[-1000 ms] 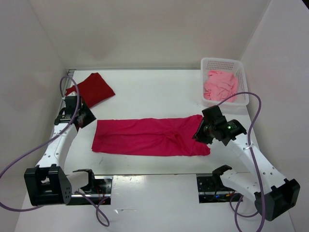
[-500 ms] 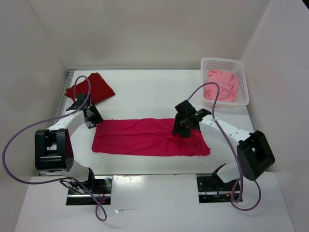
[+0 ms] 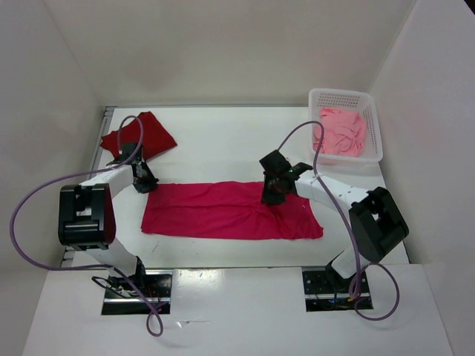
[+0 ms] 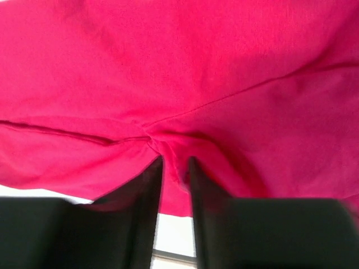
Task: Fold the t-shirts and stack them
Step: Fold the other side of the tshirt into a rectangle
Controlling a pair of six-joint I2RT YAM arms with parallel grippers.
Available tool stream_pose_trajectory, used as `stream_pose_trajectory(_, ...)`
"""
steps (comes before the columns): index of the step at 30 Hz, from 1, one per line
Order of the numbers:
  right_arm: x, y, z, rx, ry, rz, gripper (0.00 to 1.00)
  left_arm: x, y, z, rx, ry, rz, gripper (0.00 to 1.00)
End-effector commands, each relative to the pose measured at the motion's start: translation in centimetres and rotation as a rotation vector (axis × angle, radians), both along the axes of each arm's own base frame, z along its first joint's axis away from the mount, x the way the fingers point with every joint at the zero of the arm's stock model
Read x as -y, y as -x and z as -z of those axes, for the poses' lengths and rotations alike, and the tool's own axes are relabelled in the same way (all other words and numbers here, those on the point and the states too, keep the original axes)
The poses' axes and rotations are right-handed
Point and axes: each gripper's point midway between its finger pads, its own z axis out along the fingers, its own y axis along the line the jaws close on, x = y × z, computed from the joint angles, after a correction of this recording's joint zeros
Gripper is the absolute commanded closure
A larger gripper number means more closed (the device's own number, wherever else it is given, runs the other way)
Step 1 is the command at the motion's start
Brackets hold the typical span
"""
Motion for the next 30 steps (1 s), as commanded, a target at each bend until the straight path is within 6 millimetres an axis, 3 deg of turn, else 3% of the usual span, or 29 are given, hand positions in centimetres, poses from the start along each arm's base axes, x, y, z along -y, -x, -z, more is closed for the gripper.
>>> stream_pose_trajectory(1,-0.7,-1.8,-1.4,0.067,-0.001,0.004,0.74,0.0,-1.9,-1.0,0.056,-0.007,0.028,0.81)
stream_pose_trajectory(4,-0.9,-0.5,-1.4,0.050,-0.002,0.001,0.90,0.1,-1.8,-0.6,0.046,0.002,0.032,0.87)
stream_pose_trajectory(7,-1.7,1.3,-1.3,0.025,-0.018,-0.037,1.00,0.1,-2.1,-0.6,0.046,-0.002,0.040,0.94)
stream_pose_trajectory(11,-3.2,4.1,-1.1,-0.025,-0.052,-0.085,1.00,-0.2,-2.7,-1.3,0.072,-0.014,0.035,1.00)
stream_pose_trajectory(17,-5.4,7.4,-0.7,-0.096,-0.099,-0.132,1.00,-0.3,-4.2,-2.1,0.105,-0.018,0.035,1.00)
stream_pose_trajectory(19,-5.9,7.8,-0.5,-0.094,-0.108,-0.139,0.93,-0.3,-4.7,-2.2,0.115,-0.014,0.027,1.00)
stream_pose_trajectory(20,-5.6,8.1,-0.1,-0.104,-0.099,-0.138,0.84,-0.3,-5.1,-2.6,0.127,-0.016,0.027,1.00)
stream_pose_trajectory(21,-5.6,8.1,-0.1,-0.104,-0.099,-0.138,0.66,-0.6,-5.3,-2.5,0.125,-0.026,0.020,1.00)
stream_pose_trajectory(22,-5.6,8.1,-0.1,-0.104,-0.099,-0.138,0.59,-0.6,-5.3,-2.3,0.116,-0.025,0.020,1.00)
stream_pose_trajectory(24,-5.5,7.7,-1.2,-0.071,-0.096,-0.139,0.52,-0.6,-5.5,-2.7,0.119,-0.025,0.020,1.00)
stream_pose_trajectory(27,-4.8,7.3,-2.6,-0.039,-0.071,-0.134,0.51,-0.6,-5.3,-4.9,0.169,-0.030,0.020,0.66)
stream_pose_trajectory(28,-4.3,6.7,-3.0,-0.025,-0.077,-0.120,0.53,-0.5,-4.9,-6.4,0.202,-0.034,0.020,0.61)
stream_pose_trajectory(30,-2.8,5.8,-4.0,0.012,-0.098,-0.069,0.66,0.1,-3.6,-6.9,0.217,-0.008,0.027,0.61)
